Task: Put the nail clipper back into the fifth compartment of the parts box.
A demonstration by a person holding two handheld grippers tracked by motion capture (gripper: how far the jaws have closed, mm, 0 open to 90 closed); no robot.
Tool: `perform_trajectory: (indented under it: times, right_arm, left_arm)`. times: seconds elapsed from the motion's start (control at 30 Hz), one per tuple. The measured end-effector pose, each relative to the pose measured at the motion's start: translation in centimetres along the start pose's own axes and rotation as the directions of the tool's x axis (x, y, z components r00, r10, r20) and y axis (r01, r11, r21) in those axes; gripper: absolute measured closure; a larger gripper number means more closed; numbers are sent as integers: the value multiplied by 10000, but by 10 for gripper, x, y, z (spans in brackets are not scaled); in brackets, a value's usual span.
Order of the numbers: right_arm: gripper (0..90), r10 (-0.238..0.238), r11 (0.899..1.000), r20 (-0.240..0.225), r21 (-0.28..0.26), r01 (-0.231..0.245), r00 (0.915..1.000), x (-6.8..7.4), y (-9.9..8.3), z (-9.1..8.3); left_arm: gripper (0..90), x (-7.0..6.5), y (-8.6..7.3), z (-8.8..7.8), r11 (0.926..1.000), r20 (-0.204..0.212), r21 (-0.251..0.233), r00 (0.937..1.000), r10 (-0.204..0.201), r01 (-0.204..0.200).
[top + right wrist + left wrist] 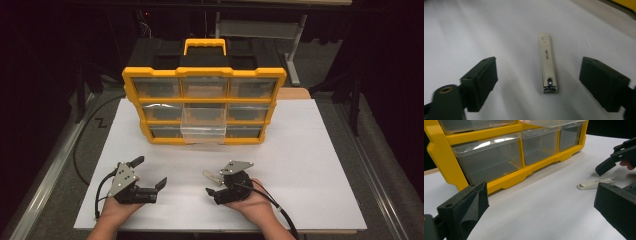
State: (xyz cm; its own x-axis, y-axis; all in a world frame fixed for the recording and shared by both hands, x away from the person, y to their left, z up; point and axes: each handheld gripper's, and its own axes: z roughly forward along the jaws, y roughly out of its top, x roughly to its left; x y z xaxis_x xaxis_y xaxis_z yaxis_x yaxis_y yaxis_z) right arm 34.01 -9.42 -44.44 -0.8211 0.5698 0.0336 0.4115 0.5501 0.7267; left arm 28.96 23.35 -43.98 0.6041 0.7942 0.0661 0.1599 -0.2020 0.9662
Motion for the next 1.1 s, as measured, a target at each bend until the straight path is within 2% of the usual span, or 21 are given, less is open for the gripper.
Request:
perform_trajectory:
  times: [0.07,0.2,0.37,0.47,0.67,0.87,1.1]
  right_arm:
    - [127,-52,10000,-12,-67,52,10000,1,1,0]
    - [8,-189,9995,49,238,187,9998,2,2,2]
    - [18,-390,9969,44,682,386,9992,2,4,5]
    - [91,-501,9948,112,893,489,9987,3,5,4]
    - [286,-559,9948,36,852,554,9984,3,8,0]
    - [556,-530,9967,-6,611,529,9986,0,10,-3]
    - [685,-581,9964,105,630,573,9983,-4,9,-2]
  left_arm:
    - [3,0,0,0,10000,3,1,10000,0,0]
    - [3,0,0,0,10000,13,8,10000,12,-12]
    - [3,0,0,0,10000,22,15,10000,23,-23]
    - [2,0,0,0,10000,23,21,10000,22,-22]
    - [3,-1,0,0,10000,24,29,10000,48,-48]
    - [3,-1,0,0,10000,18,33,10000,44,-44]
    - [3,0,-1,0,10000,13,39,10000,51,-51]
